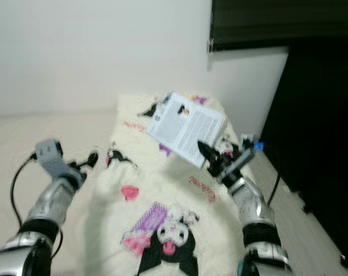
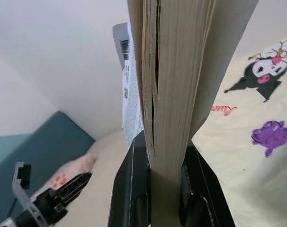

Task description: Clean up the room

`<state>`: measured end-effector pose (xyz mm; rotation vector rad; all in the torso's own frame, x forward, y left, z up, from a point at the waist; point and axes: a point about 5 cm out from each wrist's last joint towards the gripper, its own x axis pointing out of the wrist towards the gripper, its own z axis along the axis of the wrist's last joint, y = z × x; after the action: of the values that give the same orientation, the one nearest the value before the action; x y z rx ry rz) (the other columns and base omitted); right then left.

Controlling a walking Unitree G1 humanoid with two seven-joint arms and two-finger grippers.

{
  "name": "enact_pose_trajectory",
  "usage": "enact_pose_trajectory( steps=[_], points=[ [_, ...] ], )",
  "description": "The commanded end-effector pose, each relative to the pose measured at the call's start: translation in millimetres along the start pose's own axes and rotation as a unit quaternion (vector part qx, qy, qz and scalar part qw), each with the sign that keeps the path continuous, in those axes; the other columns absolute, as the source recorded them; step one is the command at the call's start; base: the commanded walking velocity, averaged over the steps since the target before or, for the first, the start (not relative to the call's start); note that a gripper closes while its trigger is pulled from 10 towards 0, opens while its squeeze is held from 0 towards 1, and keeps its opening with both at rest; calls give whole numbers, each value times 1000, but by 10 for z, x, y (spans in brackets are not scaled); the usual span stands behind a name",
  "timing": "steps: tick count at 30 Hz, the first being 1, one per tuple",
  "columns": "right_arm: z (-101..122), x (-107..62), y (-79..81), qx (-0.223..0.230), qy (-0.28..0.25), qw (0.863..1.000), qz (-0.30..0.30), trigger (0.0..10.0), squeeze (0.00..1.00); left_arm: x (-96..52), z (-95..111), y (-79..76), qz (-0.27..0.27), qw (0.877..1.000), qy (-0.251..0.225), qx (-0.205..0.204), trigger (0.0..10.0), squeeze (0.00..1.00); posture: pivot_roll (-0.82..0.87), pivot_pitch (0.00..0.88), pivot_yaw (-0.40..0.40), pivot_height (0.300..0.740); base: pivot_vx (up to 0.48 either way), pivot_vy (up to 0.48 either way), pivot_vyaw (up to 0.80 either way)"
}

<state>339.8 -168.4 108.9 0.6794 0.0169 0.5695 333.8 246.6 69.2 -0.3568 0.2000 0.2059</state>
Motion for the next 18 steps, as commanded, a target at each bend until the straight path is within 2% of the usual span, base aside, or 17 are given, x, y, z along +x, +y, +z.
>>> enact_pose_trajectory(
  steps=[1,3,4,5,6,7,9,11,14,18],
  points=[
    [-111,-104,-129,-21,25,998,-47,0,0,-102,-220,229,60,997,48,25,10000,0,-90,0,2,740,0,0,0],
    [-150,-130,-162,-25,37,997,-60,0,0,-133,-278,283,75,995,61,33,10000,0,-90,0,2,740,0,0,0],
    [-211,-170,-185,-18,50,997,-64,5216,0,-187,-363,359,92,993,74,21,10000,0,-89,0,3,740,0,0,0],
    [-251,-197,-198,-12,57,996,-65,5216,0,-224,-419,408,103,991,81,10,10000,0,-89,0,3,740,0,0,0],
    [-272,-234,-232,-7,57,995,-77,10000,0,-284,-499,484,122,988,95,5,10000,0,-87,0,1,740,0,0,0],
    [-272,-234,-232,-7,57,995,-77,10000,0,-284,-499,484,122,988,95,5,10000,0,-87,0,1,740,0,0,0],
    [-330,-309,-288,-15,66,993,-96,10000,0,-441,-687,663,171,976,131,13,10000,0,-89,0,1,740,0,0,613],
    [-438,-367,-304,-27,94,990,-99,10000,0,-643,-929,804,207,962,178,7,10000,0,-88,0,-3,740,-397,0,800],
    [-455,-374,-306,-29,98,990,-100,10000,0,-678,-970,820,211,960,184,5,10000,0,-88,0,-3,740,-480,0,800],
    [-467,-330,-271,-30,99,991,-83,10000,0,-776,-1082,853,218,955,201,24,10000,0,-74,0,-13,740,-480,0,800]
  ],
)
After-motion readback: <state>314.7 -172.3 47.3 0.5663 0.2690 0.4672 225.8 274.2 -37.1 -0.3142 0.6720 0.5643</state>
